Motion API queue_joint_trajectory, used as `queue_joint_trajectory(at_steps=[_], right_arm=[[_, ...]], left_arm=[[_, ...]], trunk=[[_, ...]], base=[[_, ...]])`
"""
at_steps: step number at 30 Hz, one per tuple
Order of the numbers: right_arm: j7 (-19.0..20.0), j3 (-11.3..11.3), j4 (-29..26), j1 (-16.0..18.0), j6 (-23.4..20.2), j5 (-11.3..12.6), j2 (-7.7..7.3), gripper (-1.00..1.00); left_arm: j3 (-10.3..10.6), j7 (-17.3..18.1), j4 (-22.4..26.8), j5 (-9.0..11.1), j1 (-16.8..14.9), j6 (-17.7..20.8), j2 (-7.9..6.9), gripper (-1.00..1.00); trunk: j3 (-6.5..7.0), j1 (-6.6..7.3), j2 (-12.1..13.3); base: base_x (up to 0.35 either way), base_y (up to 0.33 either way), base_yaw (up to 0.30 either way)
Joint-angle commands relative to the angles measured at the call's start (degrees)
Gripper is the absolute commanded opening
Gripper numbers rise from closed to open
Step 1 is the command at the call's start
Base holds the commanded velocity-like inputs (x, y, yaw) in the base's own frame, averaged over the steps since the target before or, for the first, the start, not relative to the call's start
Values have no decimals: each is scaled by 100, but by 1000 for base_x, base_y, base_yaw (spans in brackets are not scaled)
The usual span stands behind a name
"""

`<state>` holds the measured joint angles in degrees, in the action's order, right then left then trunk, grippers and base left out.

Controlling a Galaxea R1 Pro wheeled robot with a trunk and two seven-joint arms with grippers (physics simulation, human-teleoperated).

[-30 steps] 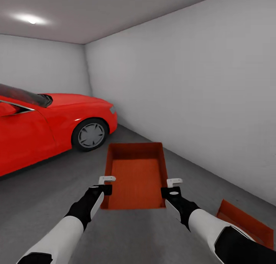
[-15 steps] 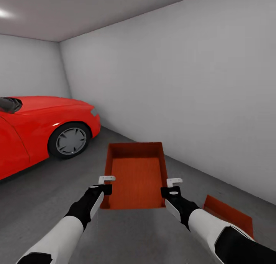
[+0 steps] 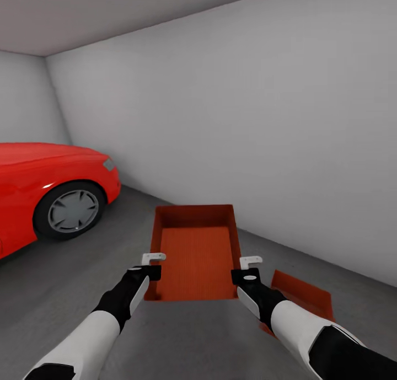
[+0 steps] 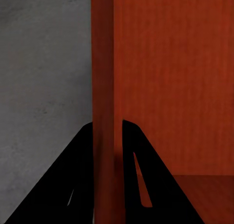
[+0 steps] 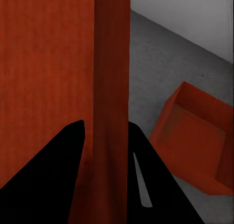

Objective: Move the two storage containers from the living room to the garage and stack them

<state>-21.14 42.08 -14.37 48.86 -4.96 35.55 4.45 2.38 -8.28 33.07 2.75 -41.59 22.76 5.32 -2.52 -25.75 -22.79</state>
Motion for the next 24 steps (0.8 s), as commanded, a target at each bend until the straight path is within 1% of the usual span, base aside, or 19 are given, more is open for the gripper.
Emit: queue_joint_trajectory(at_steps=[1, 15, 18, 24], right_arm=[[-444, -129, -75, 10, -49, -145, 4, -100], [-444, -129, -75, 10, -49, -149, 4, -100], [-444, -129, -75, 10, -49, -149, 4, -100], [-444, -129, -75, 10, -49, -146, 5, -100]], left_arm=[[18, -69, -2, 50, 2, 35, 39, -100], [19, -69, -4, 49, 2, 35, 39, -100], [21, -69, -15, 37, 6, 35, 39, -100], [17, -77, -19, 33, 3, 35, 39, -100]], trunk=[[-14, -4, -14], [-14, -4, -14], [-14, -4, -14], [-14, -4, -14]], base=[[0, 0, -286], [8, 0, -286], [211, 0, -286], [305, 0, -286]])
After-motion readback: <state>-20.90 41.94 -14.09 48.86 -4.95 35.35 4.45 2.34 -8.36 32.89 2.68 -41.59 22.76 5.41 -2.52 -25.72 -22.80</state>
